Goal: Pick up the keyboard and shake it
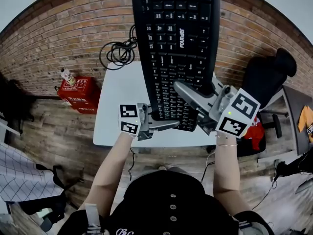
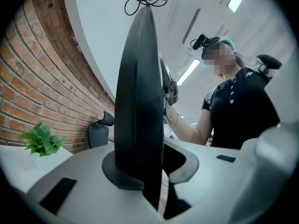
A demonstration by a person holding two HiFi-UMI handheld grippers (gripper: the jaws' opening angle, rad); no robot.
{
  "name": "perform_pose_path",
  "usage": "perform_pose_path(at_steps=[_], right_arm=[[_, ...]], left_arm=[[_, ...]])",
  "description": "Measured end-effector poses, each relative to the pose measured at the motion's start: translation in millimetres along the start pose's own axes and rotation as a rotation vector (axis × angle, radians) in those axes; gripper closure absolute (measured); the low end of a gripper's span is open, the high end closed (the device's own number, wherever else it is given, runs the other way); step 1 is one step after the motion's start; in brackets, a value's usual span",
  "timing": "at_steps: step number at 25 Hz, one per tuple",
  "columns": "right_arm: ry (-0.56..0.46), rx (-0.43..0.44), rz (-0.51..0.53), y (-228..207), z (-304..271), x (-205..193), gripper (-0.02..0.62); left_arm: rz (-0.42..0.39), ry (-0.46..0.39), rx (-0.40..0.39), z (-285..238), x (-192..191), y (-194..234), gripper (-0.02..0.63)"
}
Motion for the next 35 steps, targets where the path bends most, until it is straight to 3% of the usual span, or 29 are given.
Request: perform_pose_path(at_steps=[9, 20, 26, 31, 35], right_arm=[[0.068, -0.121, 0.005, 11, 2, 4, 0.491], [0.116, -0.167, 0.001, 14, 2, 6, 0.492], [0.113, -0.168, -0.006, 16, 3, 6, 0.491], [0.108, -0.153, -0.044, 12, 1, 4, 0.489], [0.1, -0.139, -0.09, 11, 6, -16, 0.483]], left_arm=[[0.056, -0.038, -0.107, -11, -7, 4, 0.509], [0.081, -0.051, -0.184, -19, -11, 7, 0.509], [0.086, -0.047, -0.173, -19, -10, 2, 0.509], [0.089, -0.025, -0.102, -13, -6, -7, 0.495], [0.104, -0.031, -0.059, -9, -25, -18, 0.495]])
Point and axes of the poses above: the fingertips, and each gripper's own axes: z backward along the fingers, y to its left, x out of its top, the point moved 10 cm from there along z, backward along the fingers
